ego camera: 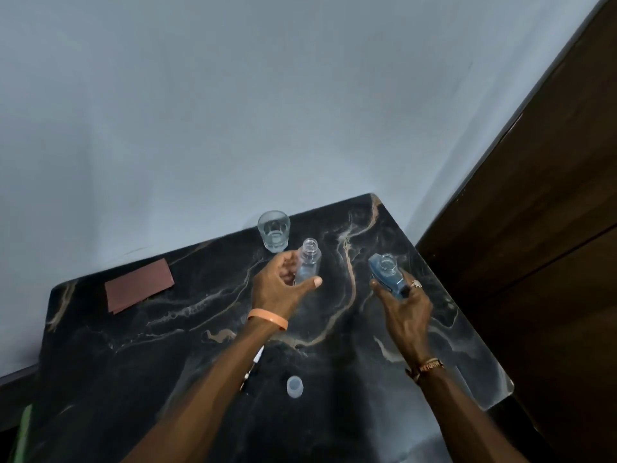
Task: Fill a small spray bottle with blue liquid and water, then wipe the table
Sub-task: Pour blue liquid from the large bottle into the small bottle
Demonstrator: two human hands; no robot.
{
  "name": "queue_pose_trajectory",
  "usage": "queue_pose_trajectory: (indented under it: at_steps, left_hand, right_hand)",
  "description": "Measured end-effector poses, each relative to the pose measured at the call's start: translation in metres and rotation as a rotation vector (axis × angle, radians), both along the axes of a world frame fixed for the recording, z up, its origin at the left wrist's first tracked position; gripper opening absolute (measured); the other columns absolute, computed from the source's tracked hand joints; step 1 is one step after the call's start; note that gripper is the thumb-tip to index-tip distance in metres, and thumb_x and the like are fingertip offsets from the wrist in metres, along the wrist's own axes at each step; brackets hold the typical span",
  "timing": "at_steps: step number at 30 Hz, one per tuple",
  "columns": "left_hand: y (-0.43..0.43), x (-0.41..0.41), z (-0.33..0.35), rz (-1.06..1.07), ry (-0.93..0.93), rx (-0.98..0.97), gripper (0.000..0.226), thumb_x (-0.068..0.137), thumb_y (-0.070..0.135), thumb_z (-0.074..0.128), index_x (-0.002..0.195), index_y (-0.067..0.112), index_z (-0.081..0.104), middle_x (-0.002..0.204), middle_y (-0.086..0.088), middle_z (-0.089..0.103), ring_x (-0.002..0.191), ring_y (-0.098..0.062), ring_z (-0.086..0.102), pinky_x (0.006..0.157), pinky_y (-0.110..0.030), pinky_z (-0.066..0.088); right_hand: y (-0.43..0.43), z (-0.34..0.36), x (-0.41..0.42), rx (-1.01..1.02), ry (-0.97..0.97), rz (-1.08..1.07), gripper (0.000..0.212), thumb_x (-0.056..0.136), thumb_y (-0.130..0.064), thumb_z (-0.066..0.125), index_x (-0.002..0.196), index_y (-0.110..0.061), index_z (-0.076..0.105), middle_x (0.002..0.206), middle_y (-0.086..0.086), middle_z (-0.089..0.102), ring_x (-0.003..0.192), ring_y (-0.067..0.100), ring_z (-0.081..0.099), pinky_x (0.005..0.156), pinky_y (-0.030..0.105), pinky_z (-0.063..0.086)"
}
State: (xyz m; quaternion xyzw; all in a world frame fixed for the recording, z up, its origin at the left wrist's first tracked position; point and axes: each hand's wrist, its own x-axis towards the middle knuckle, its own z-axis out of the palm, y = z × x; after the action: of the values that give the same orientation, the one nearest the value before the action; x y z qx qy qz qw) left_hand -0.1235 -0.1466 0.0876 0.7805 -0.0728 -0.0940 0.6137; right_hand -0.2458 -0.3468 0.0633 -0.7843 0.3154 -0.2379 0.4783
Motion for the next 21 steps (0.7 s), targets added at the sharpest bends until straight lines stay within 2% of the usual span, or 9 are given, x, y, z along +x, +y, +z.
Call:
queue_pose_trajectory:
  at_steps: [2, 4, 6, 7, 9, 11, 15, 18, 21]
  left_hand:
    - [-0.003, 0.003, 0.017, 0.0, -0.029, -0.024, 0.058, 0.054, 0.027, 0.094, 0.104, 0.034, 0.066, 0.092, 0.012, 0.074, 0.084, -0.005, 0.071, 0.079, -0.033, 0.06]
    - [-0.006, 0.003, 0.036, 0.007, -0.069, -0.042, 0.06, 0.053, 0.032, 0.094, 0.106, 0.033, 0.066, 0.094, 0.013, 0.074, 0.085, -0.003, 0.07, 0.078, -0.03, 0.06]
    - [-0.007, 0.002, 0.053, 0.007, -0.105, -0.059, 0.062, 0.053, 0.035, 0.094, 0.107, 0.032, 0.066, 0.096, 0.014, 0.073, 0.085, -0.002, 0.07, 0.077, -0.026, 0.06]
    - [-0.008, 0.001, 0.063, 0.006, -0.122, -0.073, 0.062, 0.053, 0.035, 0.094, 0.107, 0.032, 0.066, 0.096, 0.014, 0.073, 0.085, -0.001, 0.07, 0.077, -0.025, 0.059]
    - [-0.007, -0.001, 0.079, 0.008, -0.155, -0.09, 0.061, 0.053, 0.038, 0.093, 0.107, 0.032, 0.066, 0.096, 0.015, 0.073, 0.085, 0.001, 0.069, 0.075, -0.021, 0.058]
    - [-0.003, -0.002, 0.097, 0.015, -0.195, -0.094, 0.058, 0.053, 0.042, 0.092, 0.104, 0.037, 0.065, 0.097, 0.018, 0.071, 0.085, 0.003, 0.068, 0.073, -0.017, 0.056]
    - [0.009, -0.005, 0.129, 0.02, -0.254, -0.108, 0.052, 0.055, 0.046, 0.09, 0.097, 0.05, 0.06, 0.097, 0.028, 0.068, 0.087, 0.006, 0.066, 0.069, -0.012, 0.055]
    - [0.017, -0.01, 0.147, 0.017, -0.288, -0.115, 0.05, 0.057, 0.045, 0.089, 0.096, 0.051, 0.059, 0.096, 0.033, 0.064, 0.089, 0.009, 0.064, 0.067, -0.007, 0.051]
    - [0.023, -0.014, 0.16, 0.019, -0.303, -0.13, 0.051, 0.055, 0.044, 0.09, 0.096, 0.049, 0.061, 0.096, 0.03, 0.067, 0.086, 0.007, 0.066, 0.066, -0.009, 0.052]
  right_hand:
    - [-0.002, 0.036, 0.011, -0.101, -0.051, 0.039, 0.057, 0.081, -0.034, 0.078, 0.134, -0.021, 0.059, 0.112, -0.016, 0.064, 0.093, -0.013, 0.062, 0.068, 0.005, 0.051]
    - [-0.001, 0.076, 0.021, -0.241, -0.102, 0.054, 0.055, 0.079, -0.034, 0.08, 0.13, -0.022, 0.063, 0.105, -0.019, 0.063, 0.084, -0.01, 0.063, 0.07, 0.005, 0.05]
    - [0.002, 0.112, 0.029, -0.381, -0.164, 0.074, 0.051, 0.077, -0.03, 0.082, 0.125, -0.022, 0.067, 0.099, -0.019, 0.064, 0.084, -0.001, 0.064, 0.074, 0.003, 0.048]
    - [0.004, 0.129, 0.032, -0.424, -0.191, 0.092, 0.05, 0.077, -0.03, 0.082, 0.125, -0.023, 0.067, 0.099, -0.017, 0.066, 0.085, 0.002, 0.065, 0.077, 0.005, 0.05]
    - [0.009, 0.158, 0.038, -0.5, -0.209, 0.109, 0.051, 0.079, -0.032, 0.081, 0.127, -0.022, 0.066, 0.106, -0.008, 0.073, 0.088, 0.01, 0.07, 0.082, 0.022, 0.058]
    - [0.015, 0.181, 0.041, -0.618, -0.196, 0.099, 0.054, 0.08, -0.035, 0.08, 0.13, -0.022, 0.065, 0.106, 0.003, 0.076, 0.086, 0.021, 0.072, 0.079, 0.037, 0.06]
    - [0.027, 0.212, 0.044, -0.883, -0.181, 0.083, 0.056, 0.078, -0.032, 0.083, 0.13, -0.024, 0.066, 0.097, 0.007, 0.077, 0.076, 0.03, 0.072, 0.066, 0.038, 0.059]
    - [0.031, 0.226, 0.043, -0.992, -0.176, 0.069, 0.059, 0.072, -0.023, 0.085, 0.129, -0.022, 0.066, 0.092, 0.01, 0.077, 0.073, 0.033, 0.071, 0.063, 0.04, 0.059]
    - [0.031, 0.238, 0.041, -1.066, -0.153, 0.044, 0.058, 0.071, -0.025, 0.085, 0.126, -0.025, 0.068, 0.082, 0.008, 0.076, 0.066, 0.031, 0.069, 0.057, 0.035, 0.055]
